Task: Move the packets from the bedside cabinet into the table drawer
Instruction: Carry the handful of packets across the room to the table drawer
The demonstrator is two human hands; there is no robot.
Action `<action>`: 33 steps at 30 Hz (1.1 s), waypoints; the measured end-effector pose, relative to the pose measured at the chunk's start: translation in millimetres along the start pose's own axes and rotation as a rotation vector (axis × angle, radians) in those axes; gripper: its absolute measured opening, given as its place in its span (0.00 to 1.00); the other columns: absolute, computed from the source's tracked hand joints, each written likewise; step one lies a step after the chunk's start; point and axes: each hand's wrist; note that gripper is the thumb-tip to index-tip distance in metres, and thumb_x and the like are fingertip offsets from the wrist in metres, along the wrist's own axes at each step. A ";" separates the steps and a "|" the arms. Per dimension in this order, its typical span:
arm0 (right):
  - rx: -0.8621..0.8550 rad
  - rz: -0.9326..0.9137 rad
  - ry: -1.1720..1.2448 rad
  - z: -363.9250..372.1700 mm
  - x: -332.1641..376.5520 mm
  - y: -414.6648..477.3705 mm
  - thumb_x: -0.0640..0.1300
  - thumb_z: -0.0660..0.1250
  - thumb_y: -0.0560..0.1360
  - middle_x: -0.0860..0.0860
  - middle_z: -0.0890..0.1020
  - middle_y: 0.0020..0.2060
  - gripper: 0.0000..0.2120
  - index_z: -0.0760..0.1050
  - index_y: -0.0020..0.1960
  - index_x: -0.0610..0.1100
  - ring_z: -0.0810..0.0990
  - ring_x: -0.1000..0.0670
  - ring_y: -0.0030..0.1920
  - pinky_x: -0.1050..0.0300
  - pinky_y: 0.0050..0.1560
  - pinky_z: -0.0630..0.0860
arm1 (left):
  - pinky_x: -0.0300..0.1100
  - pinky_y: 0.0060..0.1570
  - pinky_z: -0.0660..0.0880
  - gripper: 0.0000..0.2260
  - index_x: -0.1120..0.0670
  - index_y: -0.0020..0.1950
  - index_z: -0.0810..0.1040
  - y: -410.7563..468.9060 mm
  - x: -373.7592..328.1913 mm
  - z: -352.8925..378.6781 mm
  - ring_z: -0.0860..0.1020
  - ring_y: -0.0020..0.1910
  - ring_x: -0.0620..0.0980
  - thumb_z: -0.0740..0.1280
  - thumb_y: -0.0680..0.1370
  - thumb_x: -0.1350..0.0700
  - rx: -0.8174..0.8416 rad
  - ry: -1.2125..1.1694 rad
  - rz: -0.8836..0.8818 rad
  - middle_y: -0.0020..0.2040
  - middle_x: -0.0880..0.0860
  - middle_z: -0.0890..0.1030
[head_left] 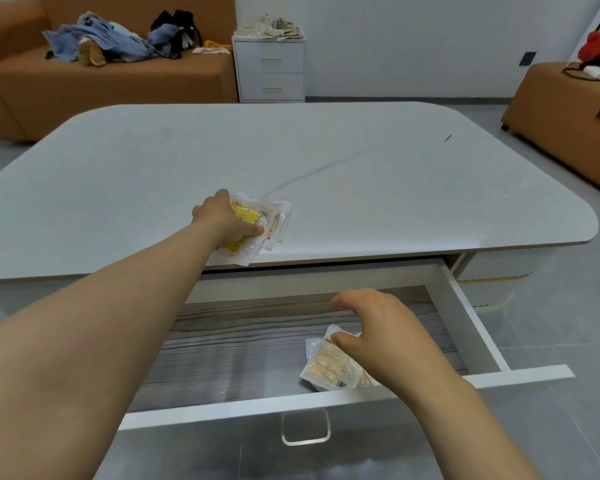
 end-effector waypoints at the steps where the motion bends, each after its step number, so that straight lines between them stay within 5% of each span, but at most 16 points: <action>1: -0.001 0.005 0.007 0.2 -0.8 0.3 0.48 0.65 0.76 0.58 0.74 0.64 0.20 0.70 0.67 0.54 0.70 0.56 0.65 0.61 0.63 0.67 | 0.48 0.54 0.70 0.36 0.57 0.67 0.65 -0.3 -1.5 -0.8 0.71 0.61 0.58 0.75 0.68 0.43 0.018 -0.054 0.006 0.62 0.56 0.72; 8: -0.054 0.044 0.070 2.4 -0.8 4.8 0.50 0.67 0.75 0.57 0.75 0.64 0.23 0.68 0.69 0.52 0.72 0.56 0.65 0.60 0.64 0.69 | 0.45 0.47 0.74 0.26 0.54 0.58 0.73 -22.6 6.4 -9.0 0.76 0.49 0.53 0.79 0.65 0.51 0.088 -0.329 0.066 0.54 0.53 0.77; 14: -0.161 0.135 0.377 9.3 -0.8 9.4 0.57 0.68 0.73 0.56 0.75 0.63 0.27 0.68 0.69 0.51 0.75 0.55 0.61 0.53 0.60 0.75 | 0.44 0.46 0.77 0.21 0.51 0.53 0.76 -86.4 26.0 -8.5 0.79 0.46 0.49 0.79 0.64 0.53 0.168 -0.345 0.183 0.47 0.49 0.80; 20: 0.044 0.102 0.579 19.7 6.2 8.6 0.55 0.73 0.70 0.61 0.70 0.63 0.37 0.59 0.74 0.59 0.78 0.58 0.55 0.59 0.53 0.76 | 0.39 0.40 0.74 0.20 0.46 0.52 0.75 -132.7 40.6 4.5 0.78 0.43 0.43 0.78 0.64 0.53 0.275 -0.282 0.276 0.44 0.45 0.79; 23: 0.093 0.108 0.606 27.9 5.4 11.8 0.51 0.75 0.69 0.59 0.77 0.54 0.30 0.69 0.68 0.56 0.81 0.57 0.46 0.56 0.49 0.80 | 0.43 0.42 0.77 0.20 0.46 0.51 0.75 -137.5 45.1 13.5 0.79 0.43 0.43 0.78 0.64 0.53 0.313 -0.242 0.312 0.44 0.45 0.80; 28: 0.147 0.114 0.528 38.5 0.5 18.2 0.47 0.73 0.71 0.53 0.82 0.37 0.04 0.81 0.44 0.47 0.76 0.56 0.35 0.57 0.38 0.76 | 0.49 0.46 0.79 0.21 0.46 0.52 0.73 -134.4 45.4 26.8 0.79 0.45 0.45 0.78 0.64 0.49 0.335 -0.183 0.356 0.46 0.44 0.79; 33: 0.163 0.181 0.405 52.8 -10.6 20.0 0.45 0.72 0.72 0.47 0.82 0.36 0.05 0.80 0.39 0.45 0.74 0.53 0.32 0.51 0.40 0.77 | 0.49 0.47 0.78 0.23 0.49 0.52 0.73 -126.9 51.8 54.8 0.79 0.45 0.48 0.78 0.63 0.47 0.355 -0.114 0.328 0.47 0.46 0.79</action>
Point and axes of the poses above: each hand's wrist, its own y-axis towards the middle knuckle, its own z-axis out of the palm, x = y × z
